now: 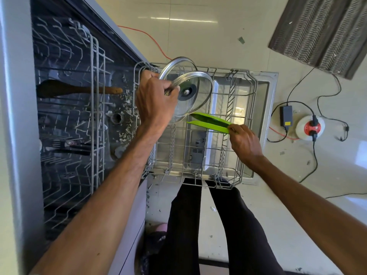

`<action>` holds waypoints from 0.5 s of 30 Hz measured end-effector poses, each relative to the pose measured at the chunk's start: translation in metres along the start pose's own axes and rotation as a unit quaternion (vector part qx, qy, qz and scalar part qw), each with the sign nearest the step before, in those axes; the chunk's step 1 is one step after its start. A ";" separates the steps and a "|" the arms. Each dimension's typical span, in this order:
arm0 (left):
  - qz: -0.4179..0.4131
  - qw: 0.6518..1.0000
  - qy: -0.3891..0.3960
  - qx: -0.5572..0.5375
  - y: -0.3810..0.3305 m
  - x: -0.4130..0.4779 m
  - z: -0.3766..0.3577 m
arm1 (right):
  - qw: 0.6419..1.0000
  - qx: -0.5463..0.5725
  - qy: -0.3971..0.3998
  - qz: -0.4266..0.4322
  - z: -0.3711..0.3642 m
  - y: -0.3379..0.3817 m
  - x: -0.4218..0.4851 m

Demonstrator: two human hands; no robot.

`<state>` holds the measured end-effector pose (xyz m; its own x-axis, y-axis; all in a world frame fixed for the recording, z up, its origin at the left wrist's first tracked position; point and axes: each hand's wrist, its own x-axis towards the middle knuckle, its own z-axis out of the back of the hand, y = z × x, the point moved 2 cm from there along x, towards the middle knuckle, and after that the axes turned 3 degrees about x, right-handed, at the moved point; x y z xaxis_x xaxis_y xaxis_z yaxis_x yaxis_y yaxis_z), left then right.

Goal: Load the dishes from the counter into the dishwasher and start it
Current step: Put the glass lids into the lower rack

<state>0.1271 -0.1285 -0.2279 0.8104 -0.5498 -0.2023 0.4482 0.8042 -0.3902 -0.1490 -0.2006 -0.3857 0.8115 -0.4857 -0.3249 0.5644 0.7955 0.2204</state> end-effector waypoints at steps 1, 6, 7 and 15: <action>-0.003 1.000 -0.001 0.000 0.001 -0.001 0.000 | 1.000 -0.012 0.017 -0.001 -0.003 -0.002 0.003; -0.014 1.000 -0.003 0.001 0.007 -0.008 -0.004 | 0.994 -0.067 0.089 -0.004 -0.010 0.003 0.015; -0.016 1.000 0.000 0.002 0.007 -0.010 -0.005 | 0.992 -0.071 0.099 -0.007 -0.012 0.004 0.015; -0.021 0.999 0.031 -0.003 0.011 -0.023 -0.015 | 0.995 0.008 0.080 -0.059 -0.020 -0.010 0.007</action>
<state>0.1079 -0.1107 -0.2410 0.7661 -0.5957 -0.2414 0.4784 0.7793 -0.4048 -0.1522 -0.2048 -0.4082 0.7061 -0.5101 -0.4911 0.6571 0.7304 0.1861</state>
